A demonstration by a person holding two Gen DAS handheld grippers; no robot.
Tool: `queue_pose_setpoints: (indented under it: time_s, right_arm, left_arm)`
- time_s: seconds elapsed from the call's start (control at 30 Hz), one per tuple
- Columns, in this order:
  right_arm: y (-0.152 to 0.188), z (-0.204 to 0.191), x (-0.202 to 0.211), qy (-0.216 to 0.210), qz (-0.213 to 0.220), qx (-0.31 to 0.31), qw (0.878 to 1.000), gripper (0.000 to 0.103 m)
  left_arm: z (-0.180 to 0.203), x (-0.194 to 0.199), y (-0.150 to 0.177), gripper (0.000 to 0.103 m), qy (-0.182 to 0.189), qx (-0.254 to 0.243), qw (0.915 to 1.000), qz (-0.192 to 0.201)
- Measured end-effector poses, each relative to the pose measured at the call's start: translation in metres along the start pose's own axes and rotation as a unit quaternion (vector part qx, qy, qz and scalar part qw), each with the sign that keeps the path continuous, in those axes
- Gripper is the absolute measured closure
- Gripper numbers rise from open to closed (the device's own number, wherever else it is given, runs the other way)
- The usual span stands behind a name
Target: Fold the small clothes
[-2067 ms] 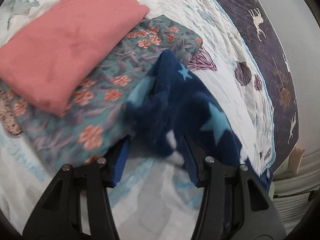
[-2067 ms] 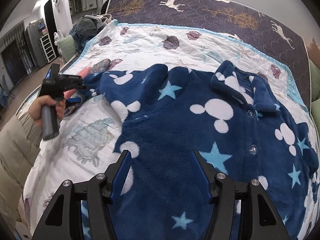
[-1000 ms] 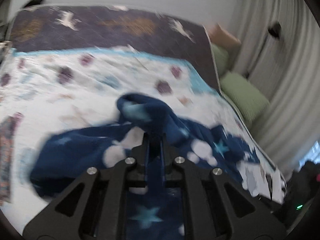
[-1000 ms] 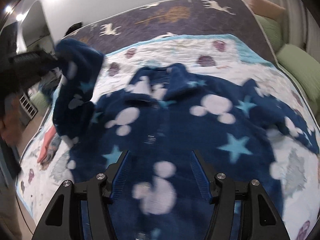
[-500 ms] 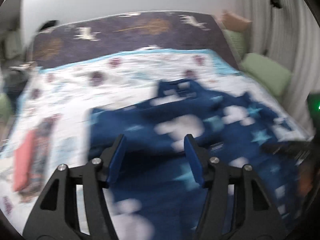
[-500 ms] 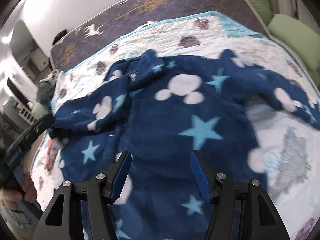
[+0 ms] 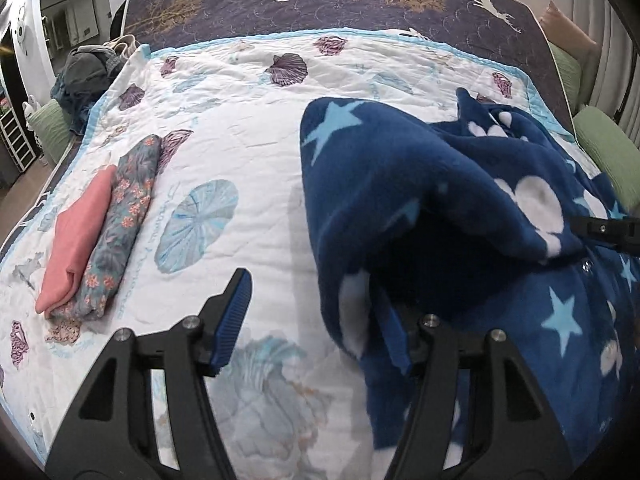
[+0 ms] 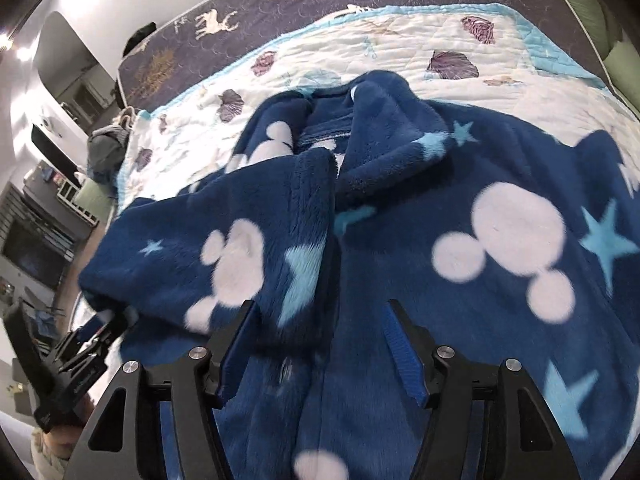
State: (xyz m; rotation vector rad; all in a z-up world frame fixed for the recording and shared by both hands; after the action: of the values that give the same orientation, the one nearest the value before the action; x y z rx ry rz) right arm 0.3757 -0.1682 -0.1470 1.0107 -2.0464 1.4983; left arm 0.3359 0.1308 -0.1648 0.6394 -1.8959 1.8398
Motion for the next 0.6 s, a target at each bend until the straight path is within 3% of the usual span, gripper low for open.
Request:
queue_pose_setpoints:
  time_s: [0.03,0.07,0.1,0.17,0.3,0.4,0.53,0.6]
  right_arm:
    - [-0.001,0.0,-0.005,0.002,0.001,0.001,1.0,0.042]
    - [-0.004,-0.002,-0.007,-0.001,0.006,0.001,1.0,0.067]
    - [-0.006,-0.005,-0.007,-0.015,0.012,-0.001,1.0,0.085]
    - [-0.012,-0.006,0.001,-0.032,0.028,-0.02,0.999,0.092]
    - [-0.035,-0.003,0.046,-0.023,0.1,-0.007,0.995,0.094]
    - [-0.05,0.013,0.088,-0.005,0.141,0.006,0.99,0.094]
    - [-0.036,0.064,0.093,0.068,0.115,0.014,0.991,0.094]
    - [-0.012,0.101,0.075,0.104,0.065,-0.014,0.992,0.094]
  left_arm:
    - [0.0,0.001,0.001,0.041,-0.004,-0.009,1.0,0.001]
    - [0.0,-0.002,0.002,0.042,-0.01,-0.016,0.9998,0.002]
    - [0.0,-0.001,0.001,0.048,-0.02,-0.026,0.9994,0.005]
    - [-0.003,-0.001,0.0,0.056,-0.029,-0.037,0.9989,0.008]
    - [-0.004,0.012,-0.004,0.059,-0.025,-0.037,0.9987,0.026]
    - [0.011,0.025,-0.006,0.059,-0.009,-0.064,0.997,0.042]
    - [0.022,0.024,0.005,0.059,-0.018,-0.102,0.9941,0.034]
    - [0.023,0.024,0.012,0.059,-0.006,-0.089,0.9957,0.023]
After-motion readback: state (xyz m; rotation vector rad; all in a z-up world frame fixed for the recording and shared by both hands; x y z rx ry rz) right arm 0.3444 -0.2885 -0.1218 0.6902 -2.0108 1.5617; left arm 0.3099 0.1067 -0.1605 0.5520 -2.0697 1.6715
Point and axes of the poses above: each gripper's, at about its wrist camera, not at the fingertips, and x roughly against the way its jaws point, z to its right, y to its underside, the point moved 8 cm from there along -x, roughly the way its jaws point, and after that the axes turned 12 degrees about z, right-handed, at the moved point
